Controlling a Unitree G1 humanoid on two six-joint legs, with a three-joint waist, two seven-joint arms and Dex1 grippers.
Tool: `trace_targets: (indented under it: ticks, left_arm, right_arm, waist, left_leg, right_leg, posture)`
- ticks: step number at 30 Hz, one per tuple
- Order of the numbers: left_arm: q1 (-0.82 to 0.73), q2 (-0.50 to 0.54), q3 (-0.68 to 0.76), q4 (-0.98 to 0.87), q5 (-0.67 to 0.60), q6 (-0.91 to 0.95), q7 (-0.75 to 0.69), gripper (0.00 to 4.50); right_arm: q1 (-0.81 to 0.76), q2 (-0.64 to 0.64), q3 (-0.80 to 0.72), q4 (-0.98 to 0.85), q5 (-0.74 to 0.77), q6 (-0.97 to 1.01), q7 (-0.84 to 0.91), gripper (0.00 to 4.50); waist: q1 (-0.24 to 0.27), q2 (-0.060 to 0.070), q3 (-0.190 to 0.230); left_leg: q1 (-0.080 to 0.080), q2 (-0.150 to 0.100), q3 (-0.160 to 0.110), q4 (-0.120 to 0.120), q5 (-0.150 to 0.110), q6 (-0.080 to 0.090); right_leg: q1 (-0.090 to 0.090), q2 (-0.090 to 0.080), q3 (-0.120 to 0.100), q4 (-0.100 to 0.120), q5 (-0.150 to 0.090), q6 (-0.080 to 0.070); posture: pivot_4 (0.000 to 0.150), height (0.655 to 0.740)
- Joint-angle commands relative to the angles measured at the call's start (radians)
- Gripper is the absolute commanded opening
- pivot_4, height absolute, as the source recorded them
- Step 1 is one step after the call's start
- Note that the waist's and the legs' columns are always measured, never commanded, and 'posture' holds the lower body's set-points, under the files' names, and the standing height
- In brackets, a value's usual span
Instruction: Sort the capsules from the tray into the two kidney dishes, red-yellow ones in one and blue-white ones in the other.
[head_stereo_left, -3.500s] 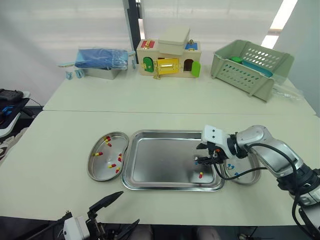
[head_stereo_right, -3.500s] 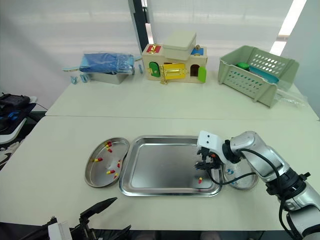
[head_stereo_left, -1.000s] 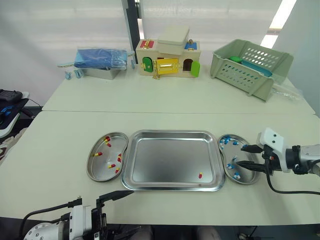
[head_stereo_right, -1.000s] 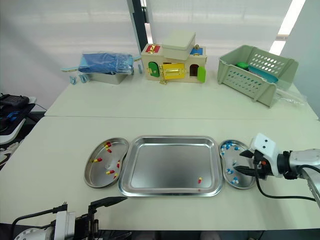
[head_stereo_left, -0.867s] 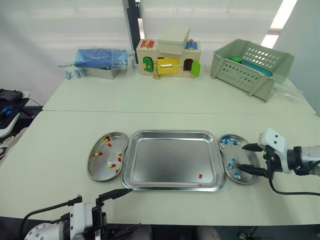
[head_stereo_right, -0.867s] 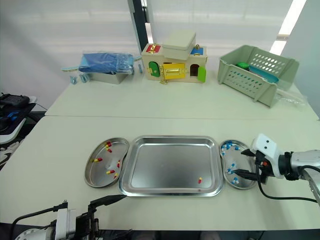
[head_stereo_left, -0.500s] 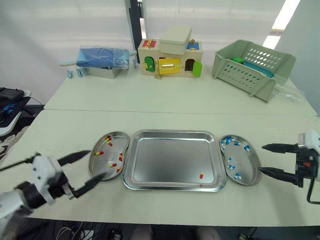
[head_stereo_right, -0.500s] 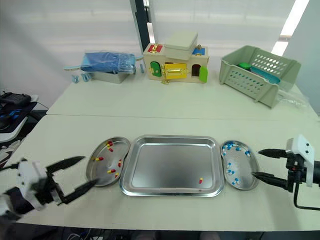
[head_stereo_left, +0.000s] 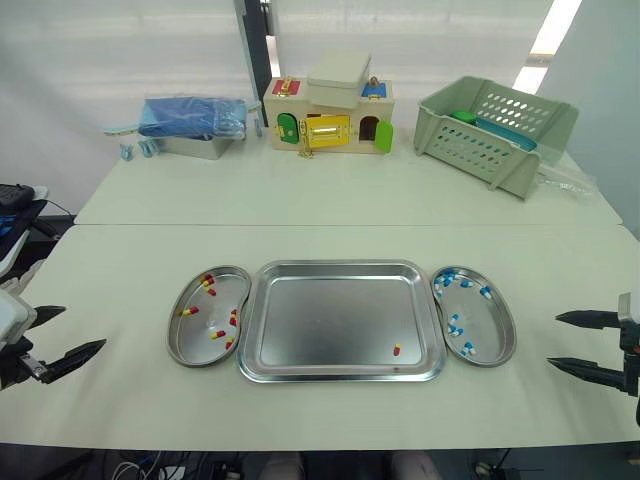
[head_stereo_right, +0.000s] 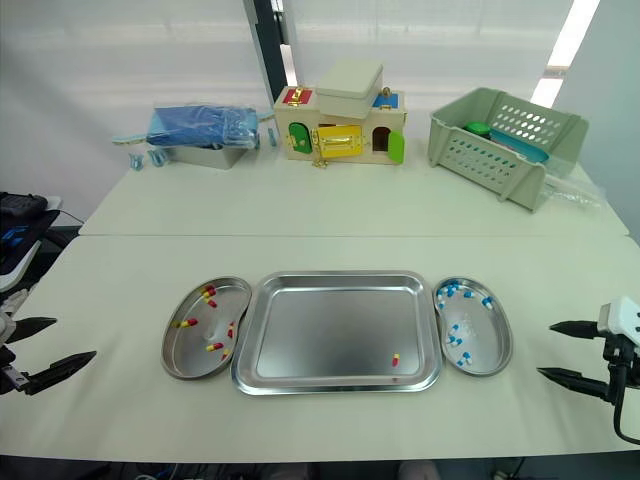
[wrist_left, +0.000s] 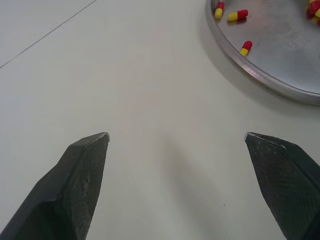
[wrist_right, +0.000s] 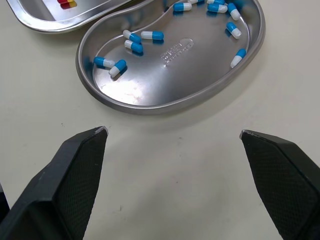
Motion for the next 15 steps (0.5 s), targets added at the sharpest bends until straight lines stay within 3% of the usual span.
trace_targets:
  ticks: [1,8,15]
  left_arm:
    - [-0.015,0.003,0.009,-0.028,0.009,0.020,-0.008,4.50]
    - [-0.025,0.006,-0.007,-0.048,0.031,0.044,-0.025,4.50]
    - [-0.107,0.001,-0.137,-0.221,-0.024,0.114,-0.091,4.50]
  right_arm:
    - [0.002,0.004,-0.021,-0.002,0.011,-0.019,-0.010,4.49]
    - [0.038,0.005,-0.040,-0.029,0.023,-0.011,-0.010,4.49]
    - [0.269,0.053,-0.114,-0.279,0.112,0.096,0.014,4.49]
  waist:
    - [0.000,0.000,0.000]
    - [0.000,0.000,0.000]
    - [0.015,0.000,0.000]
  left_leg:
    - [0.000,0.000,0.000,0.000,0.000,0.000]
    - [0.000,0.000,0.000,0.000,0.000,0.000]
    - [-0.001,0.000,0.000,0.000,0.000,0.000]
  right_leg:
    - [0.000,0.000,0.000,0.000,0.000,0.000]
    - [0.000,0.000,0.000,0.000,0.000,0.000]
    - [0.000,0.000,0.000,0.000,0.000,0.000]
  posture:
    - [0.150,0.7400]
    - [0.150,0.7400]
    - [0.150,0.7400]
